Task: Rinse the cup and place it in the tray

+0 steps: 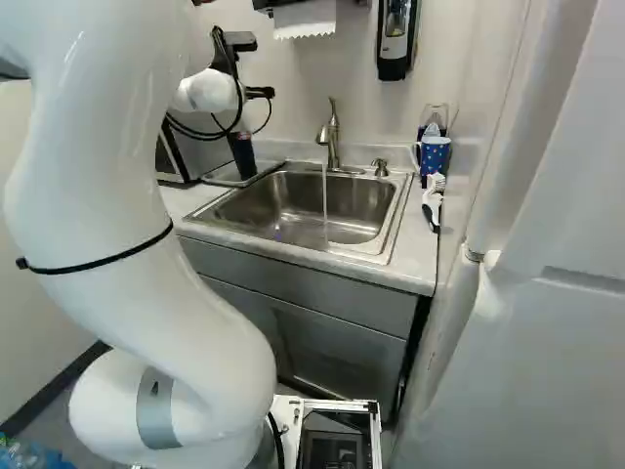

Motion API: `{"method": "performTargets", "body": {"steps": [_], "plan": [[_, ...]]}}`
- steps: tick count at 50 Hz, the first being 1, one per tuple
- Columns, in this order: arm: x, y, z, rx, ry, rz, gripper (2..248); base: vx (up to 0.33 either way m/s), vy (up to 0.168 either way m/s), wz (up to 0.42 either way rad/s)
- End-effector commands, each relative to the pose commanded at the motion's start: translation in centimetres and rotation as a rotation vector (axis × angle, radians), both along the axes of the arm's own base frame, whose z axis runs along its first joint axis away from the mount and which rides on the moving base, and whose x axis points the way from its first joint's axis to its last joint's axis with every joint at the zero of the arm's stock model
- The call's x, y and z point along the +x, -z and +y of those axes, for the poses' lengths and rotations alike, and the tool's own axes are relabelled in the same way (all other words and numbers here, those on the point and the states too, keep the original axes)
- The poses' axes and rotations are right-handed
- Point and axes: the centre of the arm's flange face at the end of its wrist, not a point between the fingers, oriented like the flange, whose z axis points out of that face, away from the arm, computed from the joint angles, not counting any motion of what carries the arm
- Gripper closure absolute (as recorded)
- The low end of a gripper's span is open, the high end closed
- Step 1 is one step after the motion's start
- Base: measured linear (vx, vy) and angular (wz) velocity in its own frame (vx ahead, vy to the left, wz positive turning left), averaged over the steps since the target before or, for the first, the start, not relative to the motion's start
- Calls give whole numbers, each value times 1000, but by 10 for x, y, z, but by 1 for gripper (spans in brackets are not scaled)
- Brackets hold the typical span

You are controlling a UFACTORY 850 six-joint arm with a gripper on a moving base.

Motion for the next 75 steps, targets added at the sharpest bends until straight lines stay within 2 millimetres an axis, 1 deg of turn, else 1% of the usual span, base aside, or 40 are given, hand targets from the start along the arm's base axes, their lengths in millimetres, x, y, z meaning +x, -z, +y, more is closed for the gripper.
{"method": "performTargets", "body": {"steps": [35,64,75], "plan": [[-5,-33,-50,0,84,3,3,0,0,0],[-7,-62,-94,-17,153,-30,3,0,0,0],[-7,-62,-111,-17,182,-30,3,0,0,0]]}}
